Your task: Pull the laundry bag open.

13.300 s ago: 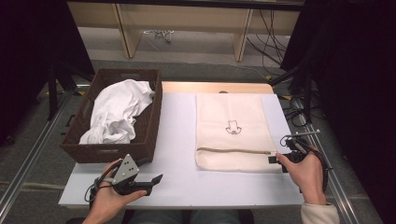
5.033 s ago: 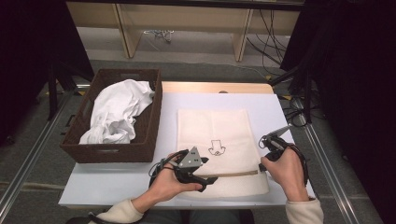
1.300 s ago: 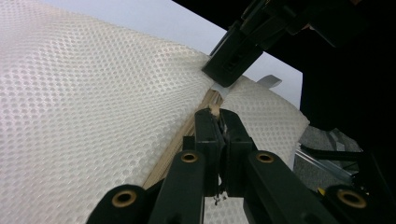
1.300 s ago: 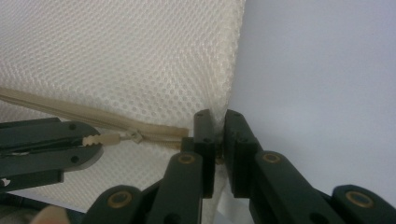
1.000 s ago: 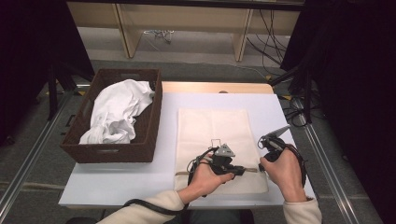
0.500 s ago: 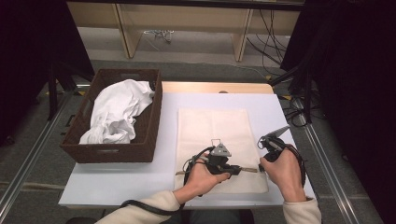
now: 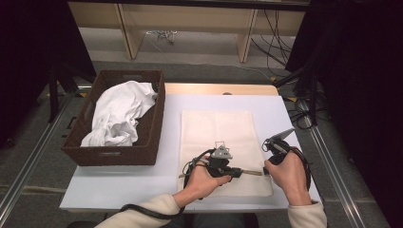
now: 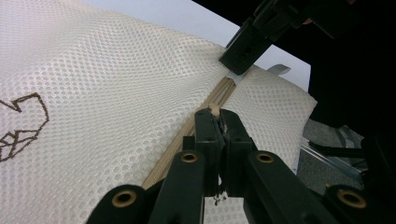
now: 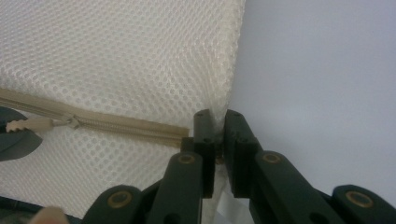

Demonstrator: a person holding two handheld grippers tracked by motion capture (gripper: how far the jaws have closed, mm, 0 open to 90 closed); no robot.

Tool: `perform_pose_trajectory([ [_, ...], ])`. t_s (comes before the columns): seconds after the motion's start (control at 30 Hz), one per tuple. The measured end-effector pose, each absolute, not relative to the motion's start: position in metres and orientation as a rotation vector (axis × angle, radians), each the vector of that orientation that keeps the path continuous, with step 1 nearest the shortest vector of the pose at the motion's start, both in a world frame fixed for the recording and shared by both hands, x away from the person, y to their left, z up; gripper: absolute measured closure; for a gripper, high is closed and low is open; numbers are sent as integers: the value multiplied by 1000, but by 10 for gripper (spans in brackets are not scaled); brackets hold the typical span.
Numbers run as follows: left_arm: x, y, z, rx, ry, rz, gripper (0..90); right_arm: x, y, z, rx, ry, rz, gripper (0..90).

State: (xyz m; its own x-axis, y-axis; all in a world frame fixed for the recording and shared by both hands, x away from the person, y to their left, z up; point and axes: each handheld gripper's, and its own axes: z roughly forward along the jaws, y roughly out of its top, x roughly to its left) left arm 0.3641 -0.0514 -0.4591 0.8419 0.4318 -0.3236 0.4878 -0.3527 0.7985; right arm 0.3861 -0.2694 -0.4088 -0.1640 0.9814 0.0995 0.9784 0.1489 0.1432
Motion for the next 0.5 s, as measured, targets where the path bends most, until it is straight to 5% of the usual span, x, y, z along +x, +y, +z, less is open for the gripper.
perform_pose_trajectory([
  [0.5,364,-43,-458,1987,688,-65,871,386,-269,-409,2021,2364,271,854],
])
